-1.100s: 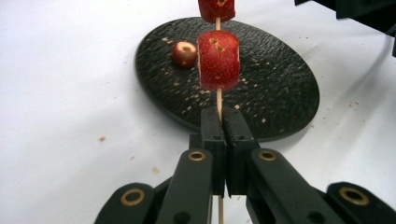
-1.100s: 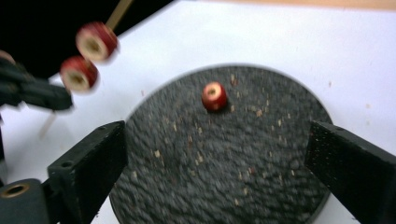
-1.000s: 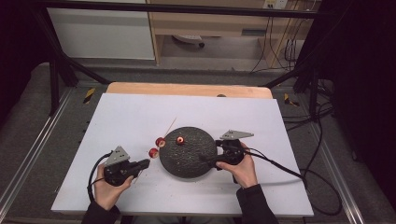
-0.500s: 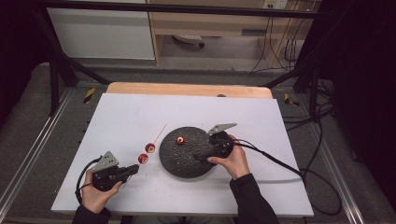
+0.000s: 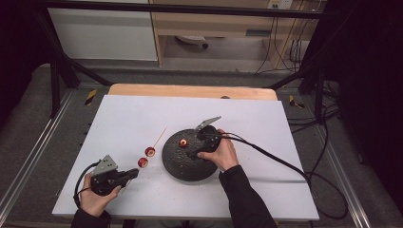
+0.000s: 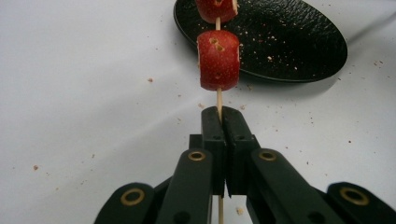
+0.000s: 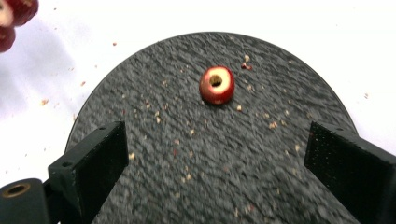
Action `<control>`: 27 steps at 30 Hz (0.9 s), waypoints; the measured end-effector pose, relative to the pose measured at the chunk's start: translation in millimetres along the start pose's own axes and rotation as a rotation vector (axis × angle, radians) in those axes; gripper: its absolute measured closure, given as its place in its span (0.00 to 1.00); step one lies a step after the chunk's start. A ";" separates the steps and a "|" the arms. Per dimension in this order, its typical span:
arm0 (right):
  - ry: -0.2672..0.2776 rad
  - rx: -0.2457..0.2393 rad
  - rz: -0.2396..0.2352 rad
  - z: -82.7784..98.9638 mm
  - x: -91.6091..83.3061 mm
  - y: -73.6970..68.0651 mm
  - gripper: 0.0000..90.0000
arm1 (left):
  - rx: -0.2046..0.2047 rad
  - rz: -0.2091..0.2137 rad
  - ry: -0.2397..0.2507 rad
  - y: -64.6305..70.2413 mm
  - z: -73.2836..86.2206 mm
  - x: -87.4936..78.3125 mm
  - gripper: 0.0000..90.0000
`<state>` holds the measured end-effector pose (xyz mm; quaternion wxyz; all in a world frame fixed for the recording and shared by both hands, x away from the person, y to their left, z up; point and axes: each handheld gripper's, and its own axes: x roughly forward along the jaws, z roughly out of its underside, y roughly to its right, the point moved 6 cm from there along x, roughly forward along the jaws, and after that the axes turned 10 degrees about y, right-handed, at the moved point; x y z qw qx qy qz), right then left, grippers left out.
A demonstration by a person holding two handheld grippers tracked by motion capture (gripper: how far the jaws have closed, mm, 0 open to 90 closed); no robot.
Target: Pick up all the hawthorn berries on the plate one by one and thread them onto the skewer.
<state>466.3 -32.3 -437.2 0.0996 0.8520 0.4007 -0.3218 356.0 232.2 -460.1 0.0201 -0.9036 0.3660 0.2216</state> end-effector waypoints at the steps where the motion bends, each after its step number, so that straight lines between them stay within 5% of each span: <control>1: -0.007 -0.001 -0.001 -1.5 2.5 -0.1 0.08 | -0.002 -0.001 0.001 -0.3 0.0 -0.1 0.98; 15: -0.087 -0.020 0.013 -16.5 37.7 2.1 0.15 | -0.007 -0.003 -0.003 -2.7 0.7 0.1 0.98; 27: -0.138 -0.049 0.003 -18.9 61.4 7.1 0.44 | -0.006 -0.002 -0.008 -3.6 1.1 0.5 0.98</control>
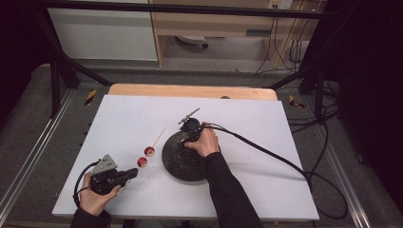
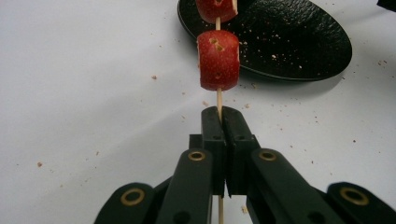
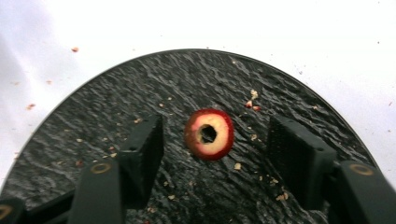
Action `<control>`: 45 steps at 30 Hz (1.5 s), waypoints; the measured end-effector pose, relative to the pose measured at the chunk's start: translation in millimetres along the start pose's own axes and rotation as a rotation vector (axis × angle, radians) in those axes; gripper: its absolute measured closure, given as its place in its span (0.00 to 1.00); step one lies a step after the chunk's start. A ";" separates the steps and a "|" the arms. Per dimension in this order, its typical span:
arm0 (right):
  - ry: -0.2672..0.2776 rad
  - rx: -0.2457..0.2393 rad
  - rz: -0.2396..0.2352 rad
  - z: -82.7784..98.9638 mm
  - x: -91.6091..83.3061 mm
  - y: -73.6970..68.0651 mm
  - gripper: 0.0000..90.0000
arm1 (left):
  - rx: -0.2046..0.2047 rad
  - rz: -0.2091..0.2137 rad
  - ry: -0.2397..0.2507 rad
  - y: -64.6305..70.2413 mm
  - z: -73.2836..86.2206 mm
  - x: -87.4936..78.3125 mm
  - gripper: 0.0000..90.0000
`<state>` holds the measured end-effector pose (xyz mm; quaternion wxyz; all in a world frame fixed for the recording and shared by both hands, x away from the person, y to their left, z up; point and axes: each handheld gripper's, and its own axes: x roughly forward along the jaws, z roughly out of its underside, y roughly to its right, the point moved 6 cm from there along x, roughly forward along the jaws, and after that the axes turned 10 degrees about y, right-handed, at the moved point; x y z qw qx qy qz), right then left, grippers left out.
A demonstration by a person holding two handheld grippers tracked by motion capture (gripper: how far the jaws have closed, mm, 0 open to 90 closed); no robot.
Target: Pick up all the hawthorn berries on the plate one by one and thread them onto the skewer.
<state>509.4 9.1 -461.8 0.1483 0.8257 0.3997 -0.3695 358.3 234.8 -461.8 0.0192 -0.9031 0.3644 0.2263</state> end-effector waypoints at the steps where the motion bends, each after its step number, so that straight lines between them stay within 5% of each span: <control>1: -0.007 0.001 -0.001 0.2 1.1 0.6 0.45 | 0.000 0.000 0.000 -0.1 0.0 0.2 0.98; 12: -0.034 0.022 -0.018 -2.1 9.4 -1.7 0.63 | -0.001 0.003 -0.002 0.3 0.1 0.2 0.98; 25: -0.059 0.048 -0.017 -1.9 8.4 -0.7 0.70 | -0.001 0.004 -0.001 0.5 -0.1 -0.1 0.98; 35: 0.003 0.090 -0.038 -7.2 -15.7 -7.2 0.70 | 0.001 0.006 0.001 3.3 -0.6 1.0 0.98; 45: 0.130 0.169 -0.074 11.7 -48.1 -7.6 0.70 | 0.006 0.010 0.002 9.0 -1.1 4.7 0.98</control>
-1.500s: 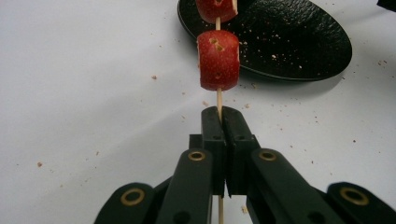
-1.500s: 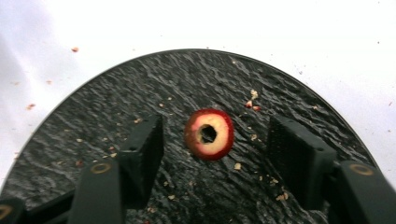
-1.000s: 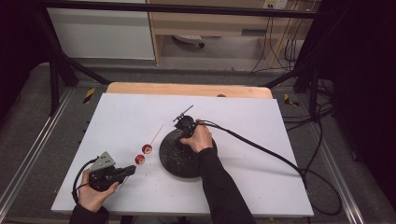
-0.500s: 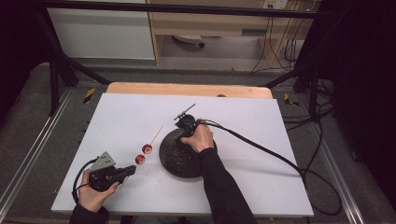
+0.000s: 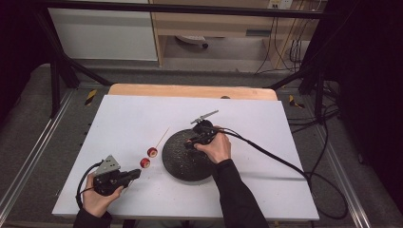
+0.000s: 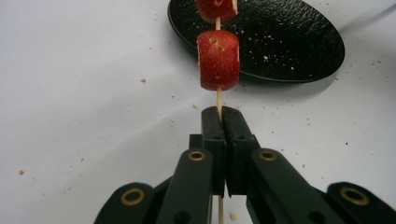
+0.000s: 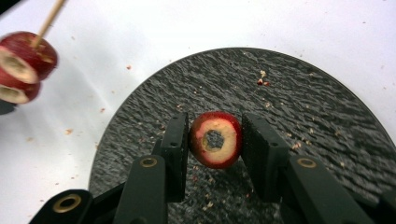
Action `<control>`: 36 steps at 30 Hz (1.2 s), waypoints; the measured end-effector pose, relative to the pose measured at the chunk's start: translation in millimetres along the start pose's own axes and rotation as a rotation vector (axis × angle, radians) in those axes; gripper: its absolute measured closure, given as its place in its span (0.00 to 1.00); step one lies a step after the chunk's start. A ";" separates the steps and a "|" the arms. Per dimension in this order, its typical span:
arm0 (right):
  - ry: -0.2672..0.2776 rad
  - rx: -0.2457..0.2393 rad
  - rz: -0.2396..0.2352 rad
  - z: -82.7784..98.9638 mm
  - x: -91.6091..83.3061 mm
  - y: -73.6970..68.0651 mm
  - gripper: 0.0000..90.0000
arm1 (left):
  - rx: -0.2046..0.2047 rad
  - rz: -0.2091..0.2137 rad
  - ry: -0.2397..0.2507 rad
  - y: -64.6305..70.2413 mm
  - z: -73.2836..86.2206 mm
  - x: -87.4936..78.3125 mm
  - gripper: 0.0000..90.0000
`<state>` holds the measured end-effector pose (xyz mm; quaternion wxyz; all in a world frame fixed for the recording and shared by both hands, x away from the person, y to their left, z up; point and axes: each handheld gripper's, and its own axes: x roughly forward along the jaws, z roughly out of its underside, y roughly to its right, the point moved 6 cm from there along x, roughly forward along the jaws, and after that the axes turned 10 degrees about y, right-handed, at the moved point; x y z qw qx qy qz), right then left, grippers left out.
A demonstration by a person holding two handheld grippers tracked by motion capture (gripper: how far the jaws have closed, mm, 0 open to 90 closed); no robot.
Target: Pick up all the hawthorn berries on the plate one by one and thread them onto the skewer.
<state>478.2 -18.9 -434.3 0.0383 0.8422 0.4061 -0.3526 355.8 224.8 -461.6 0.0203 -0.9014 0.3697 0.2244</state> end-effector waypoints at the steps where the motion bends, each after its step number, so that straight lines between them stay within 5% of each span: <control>1: 0.016 0.007 -0.004 1.3 -3.0 0.0 0.70 | 0.001 0.000 0.000 0.6 0.0 0.4 0.98; 19: 0.406 0.259 -0.092 25.8 -41.5 -7.3 0.71 | 0.007 0.004 0.006 17.8 0.3 13.8 0.98; 36: 0.657 0.427 -0.096 28.6 -58.8 -0.6 0.71 | -0.001 -0.001 0.016 35.4 0.1 26.8 0.98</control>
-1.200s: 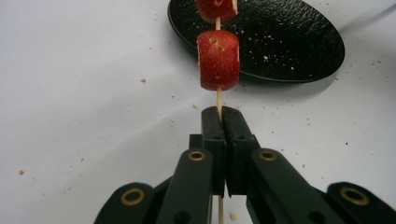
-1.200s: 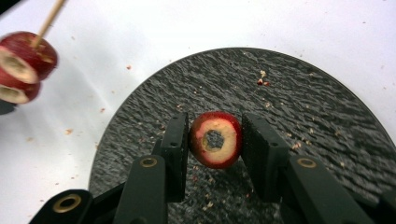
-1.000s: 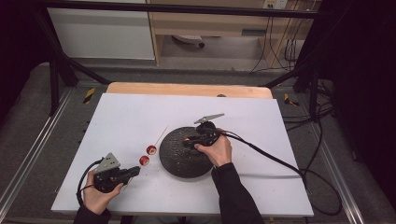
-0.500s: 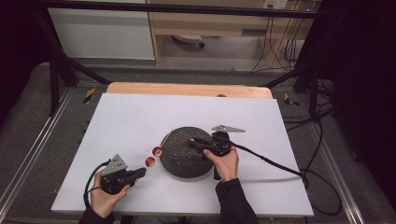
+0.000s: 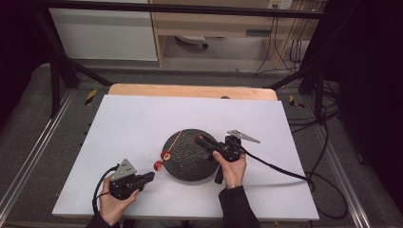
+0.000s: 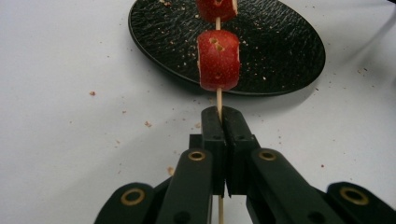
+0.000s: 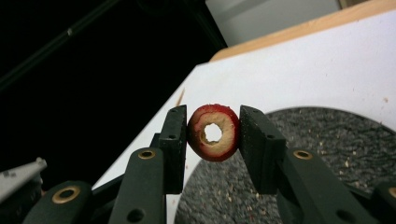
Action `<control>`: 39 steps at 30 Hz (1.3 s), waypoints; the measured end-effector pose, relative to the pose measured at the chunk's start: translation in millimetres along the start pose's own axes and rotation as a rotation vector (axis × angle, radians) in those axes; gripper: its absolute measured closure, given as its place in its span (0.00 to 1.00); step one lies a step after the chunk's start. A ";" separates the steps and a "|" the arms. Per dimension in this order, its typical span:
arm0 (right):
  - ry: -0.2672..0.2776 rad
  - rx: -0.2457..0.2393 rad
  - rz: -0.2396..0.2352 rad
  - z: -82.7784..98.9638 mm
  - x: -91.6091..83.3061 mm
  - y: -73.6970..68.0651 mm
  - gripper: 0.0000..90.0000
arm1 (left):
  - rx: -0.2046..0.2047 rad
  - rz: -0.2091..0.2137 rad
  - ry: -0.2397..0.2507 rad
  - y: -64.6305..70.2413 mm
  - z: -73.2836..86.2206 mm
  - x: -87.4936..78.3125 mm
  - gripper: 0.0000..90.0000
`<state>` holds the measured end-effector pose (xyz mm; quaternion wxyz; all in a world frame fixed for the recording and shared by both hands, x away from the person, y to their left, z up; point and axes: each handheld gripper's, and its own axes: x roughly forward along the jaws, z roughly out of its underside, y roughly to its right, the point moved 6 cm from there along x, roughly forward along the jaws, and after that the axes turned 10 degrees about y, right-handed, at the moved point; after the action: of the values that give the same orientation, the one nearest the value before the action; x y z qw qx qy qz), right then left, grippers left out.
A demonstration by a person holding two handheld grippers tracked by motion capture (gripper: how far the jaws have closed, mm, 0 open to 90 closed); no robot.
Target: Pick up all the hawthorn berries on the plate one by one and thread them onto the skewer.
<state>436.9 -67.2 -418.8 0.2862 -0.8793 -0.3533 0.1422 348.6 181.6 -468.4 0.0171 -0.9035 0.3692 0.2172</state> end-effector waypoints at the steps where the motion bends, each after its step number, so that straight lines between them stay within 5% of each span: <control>1: 0.020 0.008 -0.001 -1.6 -0.1 -0.5 0.71 | 0.001 -0.001 0.000 1.4 0.0 1.0 0.98; 20: 0.277 0.101 -0.003 -21.1 6.1 -1.1 0.71 | 0.004 0.040 0.028 31.5 -2.5 14.4 0.98; 39: 0.328 0.127 -0.026 -18.6 7.0 -2.2 0.71 | 0.016 0.049 0.057 42.2 -7.9 20.3 0.98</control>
<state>449.1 -68.4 -403.0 0.3968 -0.8661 -0.3035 0.0151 335.9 136.0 -464.0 0.0087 -0.8997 0.3935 0.1889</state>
